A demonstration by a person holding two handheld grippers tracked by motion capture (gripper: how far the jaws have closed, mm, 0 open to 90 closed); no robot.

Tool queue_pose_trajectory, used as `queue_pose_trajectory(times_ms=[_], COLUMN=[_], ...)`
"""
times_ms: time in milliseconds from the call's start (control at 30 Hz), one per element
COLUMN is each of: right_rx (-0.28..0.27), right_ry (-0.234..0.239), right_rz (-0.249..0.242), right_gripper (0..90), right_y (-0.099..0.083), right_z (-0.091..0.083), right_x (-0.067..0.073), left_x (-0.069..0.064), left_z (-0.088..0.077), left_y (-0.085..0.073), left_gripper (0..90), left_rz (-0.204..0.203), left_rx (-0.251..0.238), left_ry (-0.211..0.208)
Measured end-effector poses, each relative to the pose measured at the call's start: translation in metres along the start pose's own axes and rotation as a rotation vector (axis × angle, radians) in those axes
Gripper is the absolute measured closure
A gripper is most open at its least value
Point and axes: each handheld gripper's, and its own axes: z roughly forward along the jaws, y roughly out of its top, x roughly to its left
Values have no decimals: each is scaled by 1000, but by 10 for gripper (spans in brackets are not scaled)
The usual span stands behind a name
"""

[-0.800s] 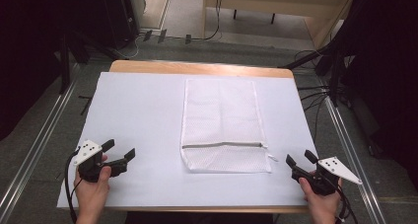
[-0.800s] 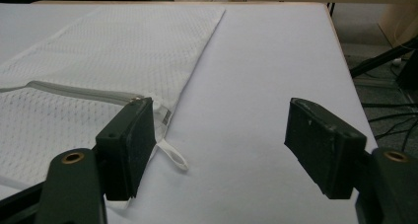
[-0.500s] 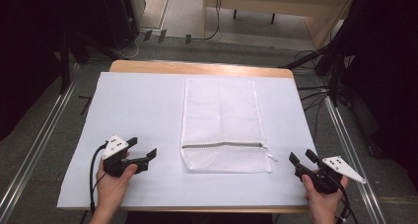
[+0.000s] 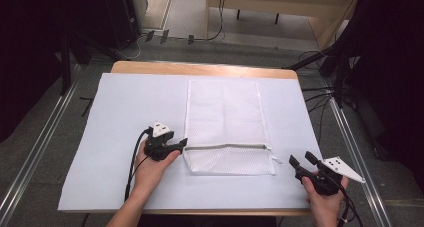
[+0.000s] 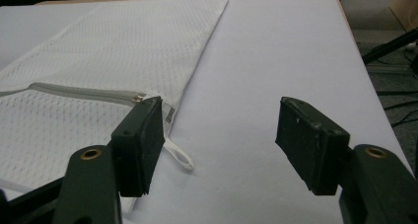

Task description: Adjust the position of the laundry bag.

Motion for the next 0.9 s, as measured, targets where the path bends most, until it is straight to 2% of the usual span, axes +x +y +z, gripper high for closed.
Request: queue_pose_trajectory(times_ms=[167,233,300,400,433,467,533,600,633,667,800,900], right_rx=[6,9,10,16,17,21,23,31,30,33,41,41], right_ry=[4,6,7,10,9,11,16,21,24,25,26,26], right_rz=[-4,-4,-3,-1,-6,-10,-9,-11,-19,-20,-33,-23], right_gripper=[360,360,360,360,360,360,360,360,360,360,360,361], right_y=[-1,-1,-1,-1,-2,-2,-2,-2,-3,-3,-3,-4], right_z=[1,1,2,3,3,4,6,7,8,8,8,8], right_x=[0,0,0,2,2,3,5,7,7,8,9,7], left_x=[-8,-12,-15,-20,-20,-21,-22,-22,-23,-23,-14,-10], left_z=[16,20,21,21,21,22,23,23,23,23,20,13], left_y=[5,3,3,4,4,5,7,7,6,6,7,6], left_gripper=[477,504,553,595,624,665,718,826,895,900,900,900], left_rz=[-13,-4,16,55,55,67,72,81,89,94,56,48], left_rx=[23,49,54,71,71,85,87,87,87,85,89,89], left_ry=[9,37,44,78,78,111,119,102,67,62,-5,-29])
